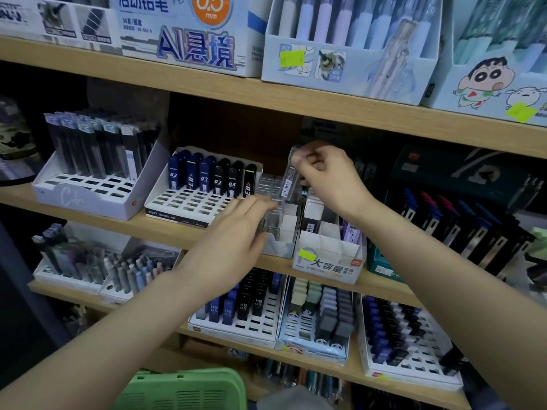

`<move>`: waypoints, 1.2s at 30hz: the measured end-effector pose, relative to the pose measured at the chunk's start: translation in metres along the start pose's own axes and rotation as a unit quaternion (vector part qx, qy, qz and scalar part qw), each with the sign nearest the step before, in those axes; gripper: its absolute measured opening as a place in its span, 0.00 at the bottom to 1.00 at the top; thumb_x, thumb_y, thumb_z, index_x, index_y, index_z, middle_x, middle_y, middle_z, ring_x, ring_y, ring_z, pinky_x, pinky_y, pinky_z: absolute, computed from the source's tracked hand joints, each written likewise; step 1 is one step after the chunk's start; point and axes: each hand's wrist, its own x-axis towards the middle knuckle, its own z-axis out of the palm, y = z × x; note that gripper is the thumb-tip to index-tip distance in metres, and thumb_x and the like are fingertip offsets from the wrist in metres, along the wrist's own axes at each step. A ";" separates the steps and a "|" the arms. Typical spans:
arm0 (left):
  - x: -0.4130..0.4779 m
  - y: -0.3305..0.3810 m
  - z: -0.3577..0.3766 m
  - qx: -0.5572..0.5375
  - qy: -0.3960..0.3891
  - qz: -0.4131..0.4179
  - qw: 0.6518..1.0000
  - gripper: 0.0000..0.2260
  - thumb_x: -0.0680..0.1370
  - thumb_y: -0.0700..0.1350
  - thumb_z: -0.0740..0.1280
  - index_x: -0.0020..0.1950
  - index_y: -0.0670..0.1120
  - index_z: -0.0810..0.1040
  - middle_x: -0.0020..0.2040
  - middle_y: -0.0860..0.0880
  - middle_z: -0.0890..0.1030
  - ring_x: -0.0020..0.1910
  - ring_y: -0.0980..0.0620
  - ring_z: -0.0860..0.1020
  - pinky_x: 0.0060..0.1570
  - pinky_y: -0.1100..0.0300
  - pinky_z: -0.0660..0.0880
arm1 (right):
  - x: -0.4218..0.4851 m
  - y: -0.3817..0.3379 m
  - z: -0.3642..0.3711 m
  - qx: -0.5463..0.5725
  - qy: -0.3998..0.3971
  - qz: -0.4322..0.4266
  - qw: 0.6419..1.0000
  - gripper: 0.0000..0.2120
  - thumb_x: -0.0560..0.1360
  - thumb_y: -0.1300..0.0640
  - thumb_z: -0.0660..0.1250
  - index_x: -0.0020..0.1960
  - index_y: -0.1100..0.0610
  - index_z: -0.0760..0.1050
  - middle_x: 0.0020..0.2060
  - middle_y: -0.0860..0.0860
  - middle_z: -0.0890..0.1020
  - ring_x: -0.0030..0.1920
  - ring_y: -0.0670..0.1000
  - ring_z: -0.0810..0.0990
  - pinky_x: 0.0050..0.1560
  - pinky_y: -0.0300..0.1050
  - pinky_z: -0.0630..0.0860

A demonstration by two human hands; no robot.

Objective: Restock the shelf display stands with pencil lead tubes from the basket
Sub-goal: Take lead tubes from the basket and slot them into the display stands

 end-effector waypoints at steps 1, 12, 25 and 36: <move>0.000 0.000 0.000 -0.001 0.000 0.000 1.000 0.22 0.80 0.44 0.61 0.74 0.52 0.61 0.71 0.57 0.64 0.70 0.60 0.58 0.69 0.64 0.54 | 0.000 0.000 0.000 -0.007 -0.003 -0.006 1.000 0.03 0.79 0.57 0.63 0.48 0.57 0.73 0.37 0.45 0.75 0.44 0.47 0.78 0.51 0.45 0.78; 0.000 0.002 0.000 -0.004 0.002 -0.004 1.000 0.22 0.80 0.44 0.61 0.74 0.52 0.61 0.72 0.57 0.63 0.71 0.60 0.57 0.70 0.62 0.55 | -0.008 0.010 0.010 -0.085 -0.060 -0.086 0.991 0.05 0.76 0.60 0.68 0.49 0.53 0.73 0.37 0.44 0.76 0.38 0.42 0.77 0.43 0.32 0.74; 0.000 -0.003 0.000 0.000 -0.003 0.005 1.000 0.23 0.80 0.44 0.61 0.74 0.52 0.60 0.71 0.57 0.63 0.70 0.60 0.58 0.69 0.64 0.55 | -0.005 0.013 0.008 -0.153 -0.136 -0.093 0.975 0.04 0.74 0.57 0.71 0.47 0.57 0.80 0.43 0.50 0.80 0.43 0.45 0.78 0.45 0.36 0.76; 0.002 -0.008 0.004 0.035 -0.007 0.018 0.999 0.26 0.80 0.42 0.61 0.76 0.52 0.56 0.74 0.56 0.60 0.72 0.58 0.57 0.70 0.64 0.53 | -0.020 0.011 0.011 -0.232 -0.101 -0.134 0.958 0.07 0.79 0.57 0.63 0.51 0.57 0.79 0.46 0.53 0.81 0.46 0.50 0.79 0.49 0.49 0.77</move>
